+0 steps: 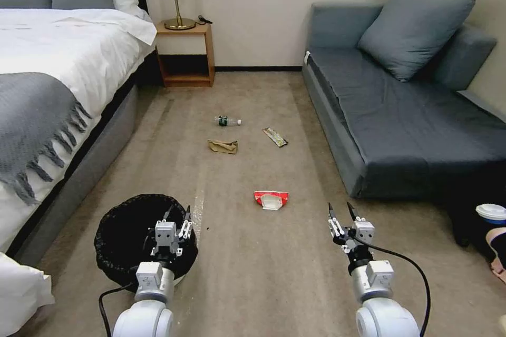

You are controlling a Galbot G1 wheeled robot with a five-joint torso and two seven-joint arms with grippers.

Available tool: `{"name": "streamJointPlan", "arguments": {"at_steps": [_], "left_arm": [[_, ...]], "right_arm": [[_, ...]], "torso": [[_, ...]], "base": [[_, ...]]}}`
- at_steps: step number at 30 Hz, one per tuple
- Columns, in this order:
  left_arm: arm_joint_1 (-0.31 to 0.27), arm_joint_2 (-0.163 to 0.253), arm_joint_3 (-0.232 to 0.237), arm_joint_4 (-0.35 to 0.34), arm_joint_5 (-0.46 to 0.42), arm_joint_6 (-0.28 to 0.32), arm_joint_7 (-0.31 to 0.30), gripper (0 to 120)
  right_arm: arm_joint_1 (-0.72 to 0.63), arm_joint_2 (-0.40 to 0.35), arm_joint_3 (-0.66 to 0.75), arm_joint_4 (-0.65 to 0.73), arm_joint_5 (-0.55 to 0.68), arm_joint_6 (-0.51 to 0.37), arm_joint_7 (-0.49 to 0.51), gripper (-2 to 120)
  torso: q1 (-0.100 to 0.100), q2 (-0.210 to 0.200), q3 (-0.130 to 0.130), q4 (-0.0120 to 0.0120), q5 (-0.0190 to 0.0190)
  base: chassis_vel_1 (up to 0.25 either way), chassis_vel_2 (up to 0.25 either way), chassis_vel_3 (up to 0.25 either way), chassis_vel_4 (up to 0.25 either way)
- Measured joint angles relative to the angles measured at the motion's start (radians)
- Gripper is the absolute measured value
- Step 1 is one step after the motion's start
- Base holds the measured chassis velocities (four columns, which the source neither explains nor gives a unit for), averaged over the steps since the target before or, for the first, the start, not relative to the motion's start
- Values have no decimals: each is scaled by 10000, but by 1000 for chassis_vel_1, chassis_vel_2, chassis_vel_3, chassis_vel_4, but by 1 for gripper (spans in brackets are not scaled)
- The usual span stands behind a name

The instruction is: Pick up the trash bin, then pick up the garbage on the floor and place it into the trash bin.

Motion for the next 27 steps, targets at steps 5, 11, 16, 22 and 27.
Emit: {"name": "streamJointPlan", "arguments": {"at_steps": [5, 11, 16, 22, 27], "left_arm": [[-735, 585, -404, 98, -980, 1182, -1116, 70], [-1576, 1326, -681, -58, -2074, 2417, -2150, 91], [-1650, 1398, -622, -93, -2023, 2496, -2161, 100], [-1648, 1413, -601, -130, -1945, 2501, -2125, 100], [-1571, 1426, -722, -99, -1891, 2497, -2114, 99]], "right_arm": [[86, -371, -168, 304, 910, -851, 407, 62], [248, -1040, -505, 861, 2587, -2429, 1168, 85], [372, -1524, -733, 1265, 3791, -3557, 1719, 99], [583, -2085, -767, 1682, 5064, -4653, 2120, 100], [976, -2560, -415, 1813, 5518, -4825, 2078, 100]], "torso": [[0, 0, 0, 0, 0], [0, 0, 0, -2, 0], [0, 0, 1, 0, -3], [0, -1, 1, -5, 7], [1, -1, 1, 1, 7]], "base": [[0, 0, 0, 0], [0, 0, 0, 0], [0, 0, 0, 0], [0, 0, 0, 0], [0, 0, 0, 0]]}}
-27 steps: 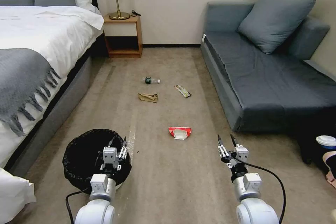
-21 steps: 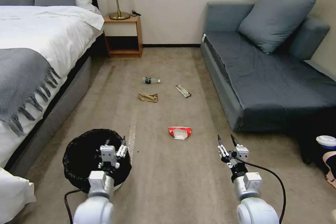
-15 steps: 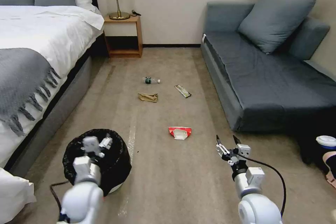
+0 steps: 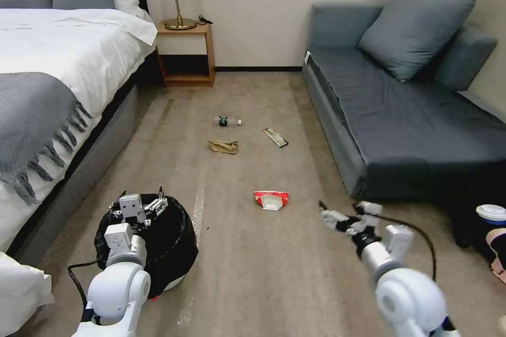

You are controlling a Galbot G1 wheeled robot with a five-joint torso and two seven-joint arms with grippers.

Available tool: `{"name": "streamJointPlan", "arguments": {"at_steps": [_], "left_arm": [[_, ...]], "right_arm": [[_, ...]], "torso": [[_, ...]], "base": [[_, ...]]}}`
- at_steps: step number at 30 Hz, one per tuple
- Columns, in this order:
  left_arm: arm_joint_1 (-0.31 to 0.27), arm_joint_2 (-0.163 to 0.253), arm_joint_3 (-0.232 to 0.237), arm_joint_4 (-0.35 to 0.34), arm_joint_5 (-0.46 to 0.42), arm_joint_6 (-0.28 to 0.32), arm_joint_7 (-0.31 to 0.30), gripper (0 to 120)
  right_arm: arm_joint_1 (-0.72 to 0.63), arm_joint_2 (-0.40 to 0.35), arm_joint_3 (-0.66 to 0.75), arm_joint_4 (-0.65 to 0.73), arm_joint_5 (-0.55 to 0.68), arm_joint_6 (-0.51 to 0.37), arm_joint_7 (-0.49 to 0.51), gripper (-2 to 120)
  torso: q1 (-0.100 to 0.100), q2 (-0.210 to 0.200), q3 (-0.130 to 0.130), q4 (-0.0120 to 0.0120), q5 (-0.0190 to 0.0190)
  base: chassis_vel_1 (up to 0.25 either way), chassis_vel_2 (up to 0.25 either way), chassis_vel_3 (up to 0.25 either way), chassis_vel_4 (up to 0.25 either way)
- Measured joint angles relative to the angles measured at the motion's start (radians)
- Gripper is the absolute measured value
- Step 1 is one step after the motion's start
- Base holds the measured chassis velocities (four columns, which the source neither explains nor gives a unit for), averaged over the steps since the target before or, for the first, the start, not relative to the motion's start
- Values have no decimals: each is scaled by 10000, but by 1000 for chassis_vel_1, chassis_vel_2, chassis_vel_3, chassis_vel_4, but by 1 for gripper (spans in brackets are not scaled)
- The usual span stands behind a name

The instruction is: Pick up the trash bin, then pick up the garbage on the floor and place it into the trash bin.

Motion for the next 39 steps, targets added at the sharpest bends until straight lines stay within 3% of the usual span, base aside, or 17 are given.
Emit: {"name": "streamJointPlan", "arguments": {"at_steps": [10, 13, 14, 16, 17, 20, 24, 29, 39], "left_arm": [[417, 448, -720, 7, -337, 444, -623, 98], [573, 597, -848, -154, -639, 1185, -1114, 98], [573, 597, -848, -154, -639, 1185, -1114, 98], [625, 749, -929, -277, -1047, 2077, -1568, 98], [625, 749, -929, -277, -1047, 2077, -1568, 98], [616, 878, -996, -296, -1561, 3066, -2079, 97], [550, 885, -1016, -158, -1982, 3553, -2460, 98], [389, 833, -928, 20, -2375, 3781, -2760, 98], [-372, 828, -786, 1042, -2600, 3842, -3166, 98]], "right_arm": [[188, -171, 74, -316, -29, 245, -71, 100], [233, -162, 61, -362, -62, 293, -78, 100], [233, -162, 61, -362, -62, 293, -78, 100], [231, -153, 84, -424, -118, 366, -99, 100], [231, -153, 84, -424, -118, 366, -99, 100], [198, -119, 122, -531, -223, 474, -126, 100], [205, -25, 122, -613, -321, 544, -141, 100], [240, 46, 96, -662, -373, 551, -143, 100], [342, 173, 105, -900, -529, 587, -142, 100]], "torso": [[0, 0, -1, -1, -7], [0, 0, -1, 0, -7], [0, 0, -1, 0, -7], [0, 0, -1, 0, -7], [0, 0, -1, 0, -7], [0, 1, -1, 0, -8], [0, 0, -1, 0, -8], [0, 0, -1, -1, -8], [0, 1, -1, -1, -7]], "base": [[0, 0, 0, 0], [0, 0, 0, 0], [0, 0, 0, 0], [0, 0, 0, 0], [0, 0, 0, 0], [0, 0, 0, 0], [0, 0, 0, 0], [0, 0, 0, 0], [0, 0, 0, 0]]}}
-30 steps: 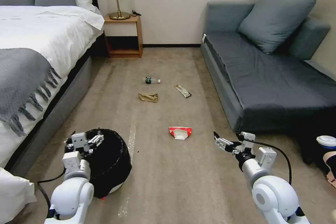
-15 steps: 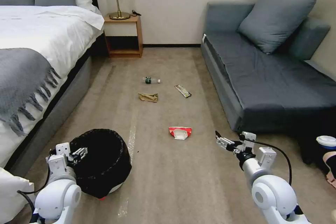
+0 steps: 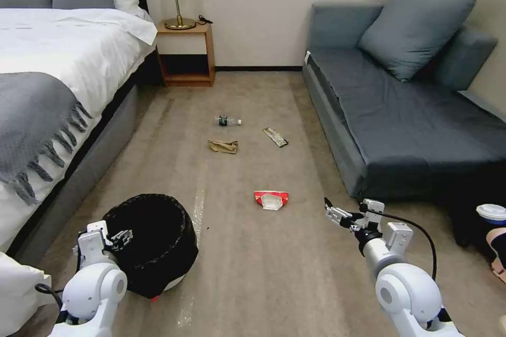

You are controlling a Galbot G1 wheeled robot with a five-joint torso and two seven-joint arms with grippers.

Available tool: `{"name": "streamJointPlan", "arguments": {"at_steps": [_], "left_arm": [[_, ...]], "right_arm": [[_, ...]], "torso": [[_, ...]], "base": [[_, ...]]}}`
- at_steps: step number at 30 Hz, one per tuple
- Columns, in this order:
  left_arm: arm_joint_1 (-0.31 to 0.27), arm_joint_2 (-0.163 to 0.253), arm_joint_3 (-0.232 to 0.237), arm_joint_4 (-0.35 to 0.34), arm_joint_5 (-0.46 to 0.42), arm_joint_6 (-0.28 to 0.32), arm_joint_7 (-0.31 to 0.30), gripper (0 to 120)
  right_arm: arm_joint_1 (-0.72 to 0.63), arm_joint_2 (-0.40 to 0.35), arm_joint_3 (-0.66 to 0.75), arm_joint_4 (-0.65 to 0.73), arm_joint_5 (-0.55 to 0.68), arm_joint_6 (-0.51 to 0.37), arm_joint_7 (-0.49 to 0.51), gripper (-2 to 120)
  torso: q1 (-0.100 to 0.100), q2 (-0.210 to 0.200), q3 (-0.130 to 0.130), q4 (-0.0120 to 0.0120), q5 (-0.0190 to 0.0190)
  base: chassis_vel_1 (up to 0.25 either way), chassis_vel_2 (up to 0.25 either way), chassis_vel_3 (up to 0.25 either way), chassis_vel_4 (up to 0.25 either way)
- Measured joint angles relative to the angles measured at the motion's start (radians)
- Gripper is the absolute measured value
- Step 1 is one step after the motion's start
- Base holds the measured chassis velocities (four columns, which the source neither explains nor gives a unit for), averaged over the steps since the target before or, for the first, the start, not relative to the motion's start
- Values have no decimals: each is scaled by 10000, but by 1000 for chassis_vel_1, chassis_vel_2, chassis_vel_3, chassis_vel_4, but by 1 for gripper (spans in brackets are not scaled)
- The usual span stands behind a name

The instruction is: Pick up the trash bin, then pick up the garbage on the floor and place it into the trash bin.

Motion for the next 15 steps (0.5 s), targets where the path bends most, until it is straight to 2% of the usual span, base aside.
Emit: {"name": "streamJointPlan", "arguments": {"at_steps": [9, 10, 11, 15], "left_arm": [[-674, 93, 186, 836, -41, -18, -8, 96], [-744, 103, 209, 932, -48, -18, -1, 94], [-843, 113, 243, 1097, -58, -20, 14, 88], [-960, 140, 264, 1330, -94, -40, 55, 79]], "right_arm": [[79, 250, -63, -142, -114, 0, 34, 100], [82, 261, -67, -151, -117, -1, 36, 100], [89, 273, -70, -169, -120, -7, 39, 100], [108, 284, -71, -194, -122, -30, 45, 100]], "torso": [[0, 0, 0, 0, 0], [0, 0, 0, 0, 0], [0, 0, 0, 0, -1], [0, 0, -1, 1, 3]], "base": [[0, 0, 0, 0], [0, 0, 0, 0], [0, 0, 0, 0], [0, 0, 0, 0]]}}
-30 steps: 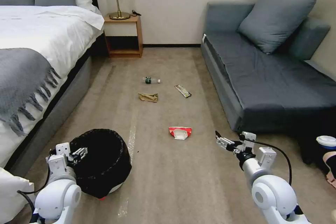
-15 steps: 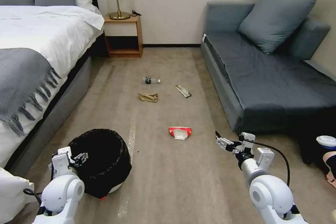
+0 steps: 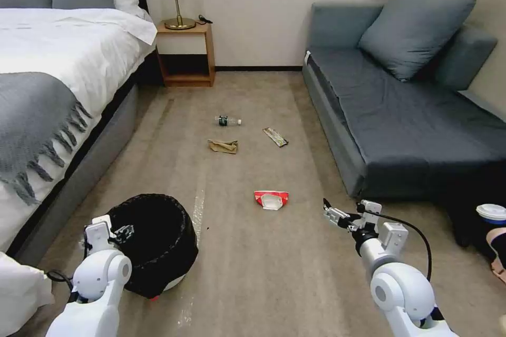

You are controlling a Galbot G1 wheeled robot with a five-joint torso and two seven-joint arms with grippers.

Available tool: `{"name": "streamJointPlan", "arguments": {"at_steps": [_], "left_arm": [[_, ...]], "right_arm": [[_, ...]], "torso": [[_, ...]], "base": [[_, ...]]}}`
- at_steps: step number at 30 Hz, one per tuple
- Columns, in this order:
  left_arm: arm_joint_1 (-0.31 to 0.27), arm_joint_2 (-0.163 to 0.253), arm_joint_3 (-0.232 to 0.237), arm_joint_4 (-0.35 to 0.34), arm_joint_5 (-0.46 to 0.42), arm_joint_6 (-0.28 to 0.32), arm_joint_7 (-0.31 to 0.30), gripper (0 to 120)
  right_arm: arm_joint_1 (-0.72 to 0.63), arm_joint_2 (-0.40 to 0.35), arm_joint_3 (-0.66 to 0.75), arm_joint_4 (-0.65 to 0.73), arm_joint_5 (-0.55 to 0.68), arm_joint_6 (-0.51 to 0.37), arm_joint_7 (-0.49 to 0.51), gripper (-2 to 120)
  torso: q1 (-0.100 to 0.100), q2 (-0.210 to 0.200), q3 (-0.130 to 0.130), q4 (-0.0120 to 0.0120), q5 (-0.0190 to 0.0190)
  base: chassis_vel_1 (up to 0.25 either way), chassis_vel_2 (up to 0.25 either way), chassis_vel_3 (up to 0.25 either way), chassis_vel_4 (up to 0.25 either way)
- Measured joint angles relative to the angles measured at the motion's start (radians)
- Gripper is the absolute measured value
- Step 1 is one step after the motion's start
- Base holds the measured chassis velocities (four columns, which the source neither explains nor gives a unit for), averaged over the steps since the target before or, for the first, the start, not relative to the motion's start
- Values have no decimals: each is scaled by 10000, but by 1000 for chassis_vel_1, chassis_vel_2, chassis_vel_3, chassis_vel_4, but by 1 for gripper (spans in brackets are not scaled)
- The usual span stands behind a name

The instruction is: Pick up the trash bin, then pick up the garbage on the floor and place it into the trash bin.

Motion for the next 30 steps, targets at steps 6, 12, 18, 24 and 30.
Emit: {"name": "streamJointPlan", "arguments": {"at_steps": [6, 12, 18, 24, 30], "left_arm": [[-74, 84, 46, 281, -152, -35, 219, 55], [-44, 99, 52, 323, -130, -138, 517, 38], [70, 72, 51, 310, 24, -345, 840, 23], [339, -30, 23, 164, 298, -655, 1044, 10], [595, -128, -82, 1, 883, -1152, 1094, 10]], "right_arm": [[45, 10, -1, -21, -1, -80, 46, 100], [42, 27, -19, -17, 2, -148, 115, 100], [47, 34, -62, 154, 129, -302, 237, 100], [46, 34, -56, 298, 275, -365, 378, 100], [-106, 48, -28, 389, 341, -211, 382, 100]], "torso": [[0, 1, -1, 2, 4], [0, 1, -1, 2, 1], [0, 1, -1, 2, -1], [-1, 2, -1, 0, -4], [0, 1, 0, -3, -9]], "base": [[0, 0, 0, 0], [0, 0, 0, 0], [0, 0, 0, 0], [0, 0, 0, 0], [0, 0, 0, 0]]}}
